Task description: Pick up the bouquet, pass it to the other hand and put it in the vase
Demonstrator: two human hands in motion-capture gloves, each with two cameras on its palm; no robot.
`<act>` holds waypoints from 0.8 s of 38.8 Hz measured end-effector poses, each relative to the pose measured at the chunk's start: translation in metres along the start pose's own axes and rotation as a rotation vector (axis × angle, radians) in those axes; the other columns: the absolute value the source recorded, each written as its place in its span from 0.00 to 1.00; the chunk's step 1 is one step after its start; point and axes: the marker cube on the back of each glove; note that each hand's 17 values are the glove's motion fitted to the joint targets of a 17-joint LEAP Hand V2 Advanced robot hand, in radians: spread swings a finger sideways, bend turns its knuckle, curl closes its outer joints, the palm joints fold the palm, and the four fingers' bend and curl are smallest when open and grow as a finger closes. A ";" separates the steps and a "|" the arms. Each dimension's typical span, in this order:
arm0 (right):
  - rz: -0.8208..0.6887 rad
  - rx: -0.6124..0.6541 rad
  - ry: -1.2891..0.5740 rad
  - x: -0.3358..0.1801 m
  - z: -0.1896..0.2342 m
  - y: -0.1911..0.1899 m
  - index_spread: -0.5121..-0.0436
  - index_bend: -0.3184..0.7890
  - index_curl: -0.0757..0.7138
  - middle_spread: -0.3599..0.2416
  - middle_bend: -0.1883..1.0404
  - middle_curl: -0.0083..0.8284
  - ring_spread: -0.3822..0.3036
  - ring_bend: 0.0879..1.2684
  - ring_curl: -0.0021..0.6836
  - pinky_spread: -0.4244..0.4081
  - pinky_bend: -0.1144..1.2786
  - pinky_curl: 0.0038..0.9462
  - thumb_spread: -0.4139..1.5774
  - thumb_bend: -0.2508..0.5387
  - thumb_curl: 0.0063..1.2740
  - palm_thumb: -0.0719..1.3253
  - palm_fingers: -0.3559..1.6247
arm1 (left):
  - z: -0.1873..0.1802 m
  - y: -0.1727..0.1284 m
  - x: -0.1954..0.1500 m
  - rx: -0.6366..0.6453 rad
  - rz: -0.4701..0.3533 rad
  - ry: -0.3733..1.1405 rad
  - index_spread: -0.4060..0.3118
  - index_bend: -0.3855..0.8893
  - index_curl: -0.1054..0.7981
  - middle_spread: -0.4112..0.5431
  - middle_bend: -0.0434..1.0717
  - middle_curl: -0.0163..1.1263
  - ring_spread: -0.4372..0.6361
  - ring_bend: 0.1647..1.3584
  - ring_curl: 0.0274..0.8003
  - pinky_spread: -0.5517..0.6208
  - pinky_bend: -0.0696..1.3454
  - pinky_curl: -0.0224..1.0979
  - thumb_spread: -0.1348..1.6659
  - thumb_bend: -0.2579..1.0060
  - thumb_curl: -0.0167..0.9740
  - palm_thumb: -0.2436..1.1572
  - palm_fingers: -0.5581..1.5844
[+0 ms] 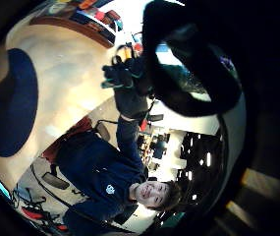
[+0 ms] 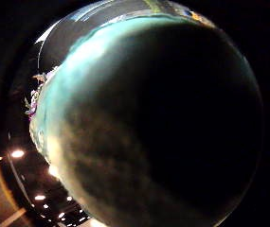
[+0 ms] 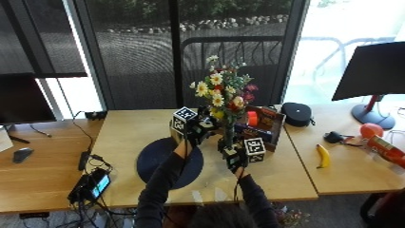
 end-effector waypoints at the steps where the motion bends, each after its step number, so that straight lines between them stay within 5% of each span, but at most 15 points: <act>1: -0.007 -0.005 -0.001 0.001 0.003 -0.001 0.53 0.51 0.80 0.24 0.63 0.77 0.23 0.53 0.75 0.16 0.45 0.48 0.79 0.31 0.21 0.63 0.84 | 0.003 -0.002 -0.001 -0.005 0.004 0.001 0.75 0.40 0.41 0.67 0.19 0.30 0.66 0.36 0.40 0.69 0.45 0.39 0.63 0.19 0.39 0.58 0.40; 16: -0.019 -0.071 0.016 -0.002 0.041 -0.003 0.54 0.50 0.83 0.24 0.65 0.78 0.23 0.53 0.77 0.16 0.45 0.48 0.79 0.32 0.23 0.71 0.84 | 0.032 -0.016 -0.004 0.059 0.023 0.008 0.70 0.43 0.46 0.66 0.20 0.32 0.63 0.38 0.39 0.76 0.30 0.32 0.59 0.18 0.41 0.63 0.43; 20: -0.014 -0.088 0.004 -0.005 0.047 -0.003 0.54 0.50 0.84 0.24 0.64 0.78 0.23 0.54 0.77 0.16 0.46 0.48 0.80 0.32 0.24 0.73 0.84 | 0.032 -0.016 0.000 0.122 0.041 0.041 0.60 0.46 0.49 0.54 0.28 0.34 0.50 0.35 0.37 0.70 0.25 0.30 0.58 0.19 0.42 0.65 0.54; 24: -0.010 -0.104 -0.001 -0.007 0.053 -0.002 0.54 0.50 0.85 0.24 0.64 0.78 0.23 0.54 0.77 0.16 0.46 0.47 0.80 0.31 0.24 0.73 0.84 | 0.032 -0.016 -0.001 0.185 0.044 0.046 0.44 0.58 0.56 0.35 0.48 0.38 0.34 0.27 0.34 0.61 0.12 0.25 0.58 0.21 0.44 0.72 0.69; 31: -0.006 -0.126 -0.011 -0.006 0.058 -0.002 0.54 0.48 0.85 0.24 0.63 0.78 0.23 0.53 0.76 0.16 0.46 0.47 0.80 0.30 0.24 0.73 0.83 | 0.035 -0.007 0.006 0.295 0.049 0.002 0.32 0.60 0.62 0.25 0.58 0.46 0.21 0.31 0.43 0.42 0.17 0.28 0.52 0.21 0.51 0.80 0.80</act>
